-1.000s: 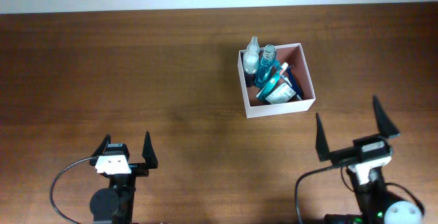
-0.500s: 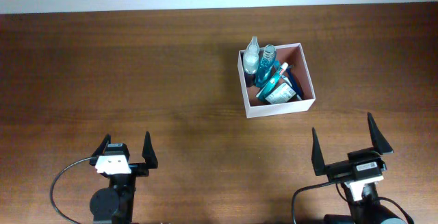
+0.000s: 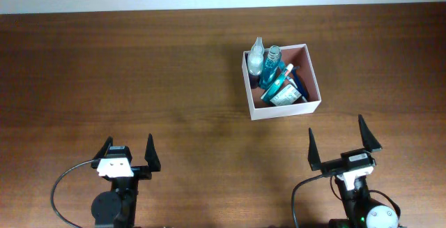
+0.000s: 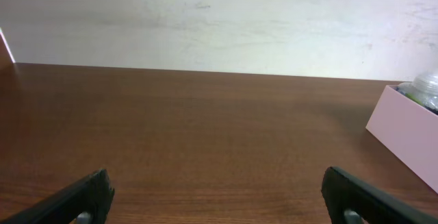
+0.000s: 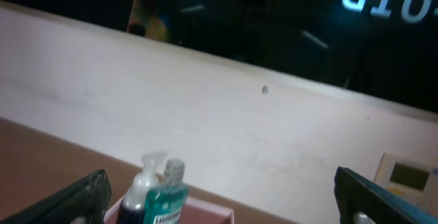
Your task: Pack container
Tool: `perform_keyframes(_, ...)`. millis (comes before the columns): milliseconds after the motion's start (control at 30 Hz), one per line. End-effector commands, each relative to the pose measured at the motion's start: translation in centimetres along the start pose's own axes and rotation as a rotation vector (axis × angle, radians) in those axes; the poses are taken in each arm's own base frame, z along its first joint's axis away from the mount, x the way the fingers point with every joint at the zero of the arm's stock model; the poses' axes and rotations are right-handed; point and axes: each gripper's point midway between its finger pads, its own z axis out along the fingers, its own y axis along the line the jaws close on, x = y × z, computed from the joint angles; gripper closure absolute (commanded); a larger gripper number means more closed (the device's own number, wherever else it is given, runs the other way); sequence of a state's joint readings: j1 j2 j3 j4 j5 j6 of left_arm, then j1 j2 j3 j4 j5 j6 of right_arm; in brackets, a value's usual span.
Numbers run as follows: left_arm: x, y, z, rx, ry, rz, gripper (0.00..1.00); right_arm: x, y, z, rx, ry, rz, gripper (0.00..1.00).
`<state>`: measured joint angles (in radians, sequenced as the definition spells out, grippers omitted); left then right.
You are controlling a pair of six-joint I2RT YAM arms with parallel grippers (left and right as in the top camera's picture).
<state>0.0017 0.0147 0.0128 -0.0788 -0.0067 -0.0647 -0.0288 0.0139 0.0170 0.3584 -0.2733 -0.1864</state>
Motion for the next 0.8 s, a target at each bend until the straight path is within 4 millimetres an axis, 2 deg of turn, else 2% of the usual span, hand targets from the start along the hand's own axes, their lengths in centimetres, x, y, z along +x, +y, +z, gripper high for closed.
perform_keyframes(0, 0.1, 0.0, 0.0, 0.003, 0.000, 0.005, 0.01, 0.6, 0.2, -0.1, -0.001, 0.012, 0.015, 0.01)
perform_keyframes(100, 0.1, 0.0, 0.0, 0.003, 0.000, 0.005, 0.00, 1.5, 0.4, -0.1, -0.008, 0.051, 0.026, 0.01)
perform_keyframes(200, 0.1, 0.0, 0.0, 0.003, 0.000, 0.005, 0.00, 3.3, 0.6, -0.3, -0.010, 0.122, 0.043, 0.01)
perform_keyframes(233, 0.1, 0.0, 0.0, 0.003, 0.000, 0.005, 0.01, 4.6, 0.9, -0.5, -0.020, 0.177, 0.058, 0.01)
perform_keyframes(333, 0.1, 0.0, 0.0, 0.003, 0.000, 0.005, 0.00, 6.6, 1.4, -0.9, -0.036, 0.260, 0.080, 0.01)
perform_keyframes(533, 0.1, 0.0, 0.0, 0.003, 0.000, 0.005, 0.01, 9.3, 2.2, -1.9, -0.057, 0.378, 0.112, 0.01)
perform_keyframes(767, 0.1, 0.0, 0.0, 0.003, 0.000, 0.005, 0.00, 9.9, 1.9, -2.1, -0.038, 0.403, 0.112, 0.01)
